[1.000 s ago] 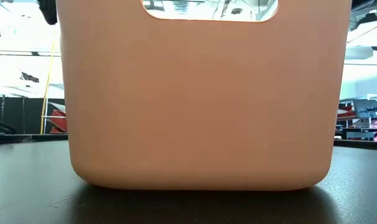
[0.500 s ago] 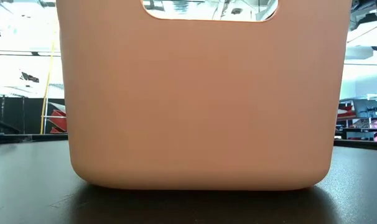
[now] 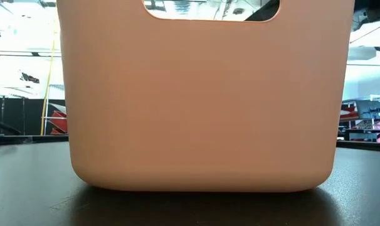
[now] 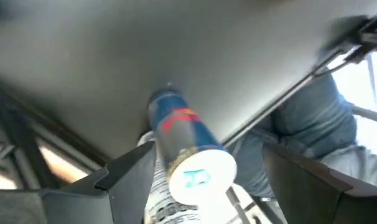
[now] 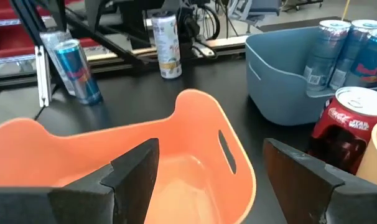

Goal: Sort soda cans
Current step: Put the blue soda can into the blue bin

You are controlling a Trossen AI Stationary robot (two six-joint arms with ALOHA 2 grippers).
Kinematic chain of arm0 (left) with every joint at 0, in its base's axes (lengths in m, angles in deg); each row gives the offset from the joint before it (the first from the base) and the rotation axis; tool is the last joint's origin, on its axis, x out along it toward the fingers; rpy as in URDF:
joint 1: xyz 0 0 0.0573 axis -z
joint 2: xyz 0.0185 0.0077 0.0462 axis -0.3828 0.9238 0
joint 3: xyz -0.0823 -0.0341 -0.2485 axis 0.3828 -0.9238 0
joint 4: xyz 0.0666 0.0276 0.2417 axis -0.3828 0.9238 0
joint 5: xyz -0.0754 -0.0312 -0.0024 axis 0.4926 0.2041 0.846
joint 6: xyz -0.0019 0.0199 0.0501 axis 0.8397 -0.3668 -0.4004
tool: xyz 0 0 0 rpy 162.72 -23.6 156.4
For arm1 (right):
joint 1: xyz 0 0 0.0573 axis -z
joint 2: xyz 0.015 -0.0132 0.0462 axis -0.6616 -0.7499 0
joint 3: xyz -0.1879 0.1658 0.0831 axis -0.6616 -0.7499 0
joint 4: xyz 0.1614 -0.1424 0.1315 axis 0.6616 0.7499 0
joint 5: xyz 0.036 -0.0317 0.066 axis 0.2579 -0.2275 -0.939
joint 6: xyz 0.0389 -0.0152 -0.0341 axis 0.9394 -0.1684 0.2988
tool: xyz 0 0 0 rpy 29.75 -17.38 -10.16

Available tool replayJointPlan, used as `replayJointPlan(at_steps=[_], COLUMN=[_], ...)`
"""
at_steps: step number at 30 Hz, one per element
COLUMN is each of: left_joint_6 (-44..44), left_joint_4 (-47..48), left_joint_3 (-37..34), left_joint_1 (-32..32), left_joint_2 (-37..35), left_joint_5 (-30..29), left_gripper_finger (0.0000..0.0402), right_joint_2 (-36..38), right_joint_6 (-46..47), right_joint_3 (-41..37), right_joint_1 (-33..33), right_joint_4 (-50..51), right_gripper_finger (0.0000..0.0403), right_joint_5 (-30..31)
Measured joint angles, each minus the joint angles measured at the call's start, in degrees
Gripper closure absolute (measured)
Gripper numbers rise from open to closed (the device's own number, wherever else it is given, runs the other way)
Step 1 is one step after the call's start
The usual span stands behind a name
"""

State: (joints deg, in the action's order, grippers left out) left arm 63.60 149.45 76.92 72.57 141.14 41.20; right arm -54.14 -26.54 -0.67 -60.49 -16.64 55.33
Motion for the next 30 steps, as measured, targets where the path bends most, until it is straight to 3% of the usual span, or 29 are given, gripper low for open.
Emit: replayJointPlan(at_steps=[11, 20, 30], left_joint_6=[5.21, 5.69, 2.68], left_joint_4=[0.70, 1.03, 5.12], left_joint_3=[0.00, 0.07, 2.61], left_joint_1=[4.06, 4.05, 3.61], left_joint_2=[6.57, 6.36, 4.55], left_joint_5=[1.97, 1.35, -4.38], left_gripper_finger=[0.0113, 0.0113, 0.0123], right_joint_2=[0.07, 0.07, 0.07], right_joint_6=[-0.49, -3.23, -4.90], right_joint_3=[0.00, 0.00, 0.00], right_joint_1=[-2.36, -1.63, 1.75], right_joint_4=[0.11, -0.35, -0.70], right_gripper_finger=[0.0101, 0.0101, 0.0101], right_joint_5=[-0.02, -0.02, -0.03])
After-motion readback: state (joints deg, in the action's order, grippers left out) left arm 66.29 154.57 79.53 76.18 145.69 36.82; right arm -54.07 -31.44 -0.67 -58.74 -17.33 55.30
